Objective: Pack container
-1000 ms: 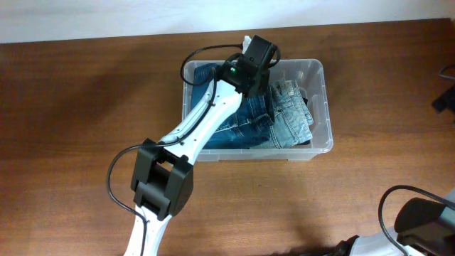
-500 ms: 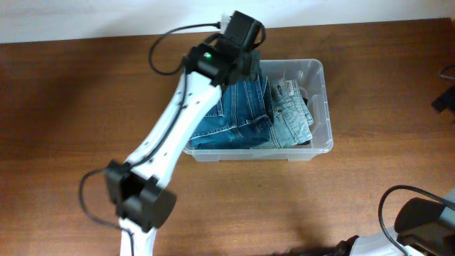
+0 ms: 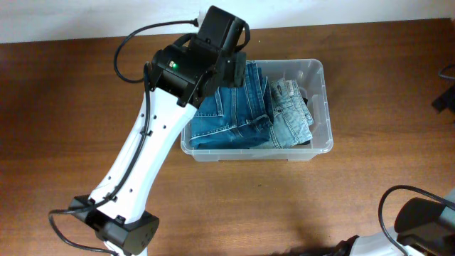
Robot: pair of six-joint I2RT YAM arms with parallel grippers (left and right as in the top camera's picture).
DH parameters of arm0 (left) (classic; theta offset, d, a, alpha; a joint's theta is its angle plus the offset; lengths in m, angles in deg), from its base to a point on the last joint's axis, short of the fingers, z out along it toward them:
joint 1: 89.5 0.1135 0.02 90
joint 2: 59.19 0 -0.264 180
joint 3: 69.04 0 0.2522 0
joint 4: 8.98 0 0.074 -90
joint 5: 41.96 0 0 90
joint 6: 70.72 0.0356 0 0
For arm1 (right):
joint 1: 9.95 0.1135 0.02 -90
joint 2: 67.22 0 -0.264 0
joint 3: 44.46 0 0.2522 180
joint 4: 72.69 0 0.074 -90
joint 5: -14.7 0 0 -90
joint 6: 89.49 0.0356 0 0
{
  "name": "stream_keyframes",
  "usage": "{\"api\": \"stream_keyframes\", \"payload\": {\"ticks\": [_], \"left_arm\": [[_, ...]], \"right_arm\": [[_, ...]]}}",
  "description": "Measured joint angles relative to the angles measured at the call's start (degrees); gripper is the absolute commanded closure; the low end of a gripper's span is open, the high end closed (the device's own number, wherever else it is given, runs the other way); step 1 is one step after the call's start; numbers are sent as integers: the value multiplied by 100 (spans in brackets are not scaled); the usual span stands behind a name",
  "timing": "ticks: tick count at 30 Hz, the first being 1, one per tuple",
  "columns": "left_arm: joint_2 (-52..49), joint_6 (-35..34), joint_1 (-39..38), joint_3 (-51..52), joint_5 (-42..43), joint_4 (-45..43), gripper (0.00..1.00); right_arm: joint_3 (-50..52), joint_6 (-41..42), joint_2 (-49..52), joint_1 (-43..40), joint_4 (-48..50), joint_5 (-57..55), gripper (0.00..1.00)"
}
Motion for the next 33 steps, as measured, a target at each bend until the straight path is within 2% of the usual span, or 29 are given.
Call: {"api": "stream_keyframes", "payload": {"ticks": [15,28,33], "left_arm": [[-2,48,2,0,2,1484,1],[39,522,216,39,4,1228,1],[544,616,472,728,9,857,1]], "right_arm": [[0,0,0,0,0,0,2],[0,-2,0,0,0,0,2],[0,-4,0,0,2,0,2]]}}
